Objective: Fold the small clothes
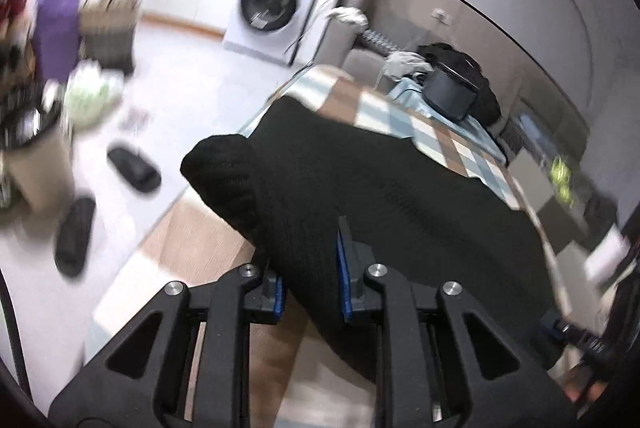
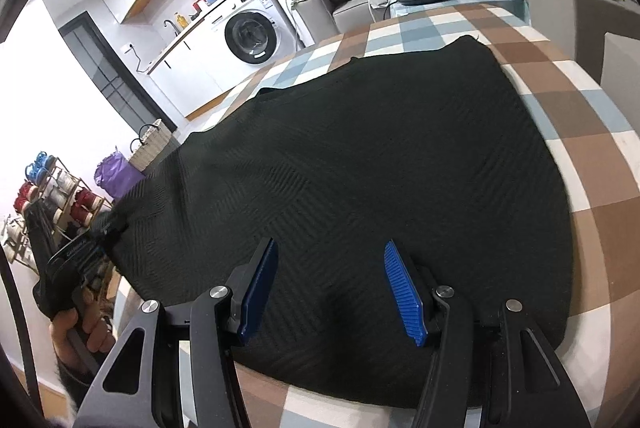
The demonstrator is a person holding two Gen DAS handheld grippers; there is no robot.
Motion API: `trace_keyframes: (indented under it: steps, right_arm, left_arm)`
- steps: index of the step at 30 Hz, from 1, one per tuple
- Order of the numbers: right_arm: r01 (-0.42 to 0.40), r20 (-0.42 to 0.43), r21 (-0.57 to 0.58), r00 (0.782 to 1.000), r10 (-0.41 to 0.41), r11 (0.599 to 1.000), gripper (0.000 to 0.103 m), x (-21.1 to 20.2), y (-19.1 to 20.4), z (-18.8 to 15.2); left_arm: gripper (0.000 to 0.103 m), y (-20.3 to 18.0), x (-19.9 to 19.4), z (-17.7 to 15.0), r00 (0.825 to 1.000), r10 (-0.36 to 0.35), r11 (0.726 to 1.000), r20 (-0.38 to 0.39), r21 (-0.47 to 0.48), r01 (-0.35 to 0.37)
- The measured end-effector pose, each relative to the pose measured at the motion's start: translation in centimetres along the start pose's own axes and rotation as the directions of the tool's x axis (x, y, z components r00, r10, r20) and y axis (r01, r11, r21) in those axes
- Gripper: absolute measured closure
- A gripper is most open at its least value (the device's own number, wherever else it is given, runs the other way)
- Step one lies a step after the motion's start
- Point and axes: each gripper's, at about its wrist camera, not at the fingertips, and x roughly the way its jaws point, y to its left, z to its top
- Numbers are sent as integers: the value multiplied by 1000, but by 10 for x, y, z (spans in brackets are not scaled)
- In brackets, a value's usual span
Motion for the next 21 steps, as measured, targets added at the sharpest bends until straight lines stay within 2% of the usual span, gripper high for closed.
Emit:
trace_keyframes:
  steps: [2, 5, 9, 13, 15, 17, 19, 20, 21]
  right_arm:
    - [-4, 0, -4, 1000, 4, 1000, 46, -2, 2, 0]
    - [-5, 6, -10, 1000, 5, 1000, 46, -5, 3, 0]
    - [1, 14, -3, 1000, -1, 1000, 45, -8, -1, 2]
    - [9, 21, 8, 1000, -10, 1000, 45, -9, -5, 5]
    - [15, 26, 5, 1000, -15, 1000, 45, -11, -6, 5]
    - [20, 29, 10, 999, -20, 1000, 45, -11, -7, 6]
    - [22, 25, 14, 999, -22, 1000, 45, -10, -9, 8]
    - [24, 24, 12, 999, -25, 1000, 45, -10, -9, 9]
    - [26, 24, 11, 999, -26, 1000, 45, -10, -9, 10]
  left_arm:
    - [87, -26, -3, 9, 999, -18, 996, 27, 89, 16]
    - [87, -71, 0, 21, 995, -91, 974, 36, 210, 82]
    - [87, -132, 2, 26, 982, -191, 924, 15, 342, 174]
    - [87, -179, 3, 6, 953, -294, 854, -73, 427, 296]
    - [87, -194, 1, -9, 933, -336, 819, -129, 450, 357]
    - [85, -204, 2, -28, 899, -379, 779, -219, 449, 437]
    - [74, -203, 5, -37, 858, -412, 760, -305, 404, 509]
    - [59, -199, 4, -41, 840, -430, 760, -332, 370, 535]
    - [46, -193, 3, -41, 830, -442, 766, -339, 338, 546]
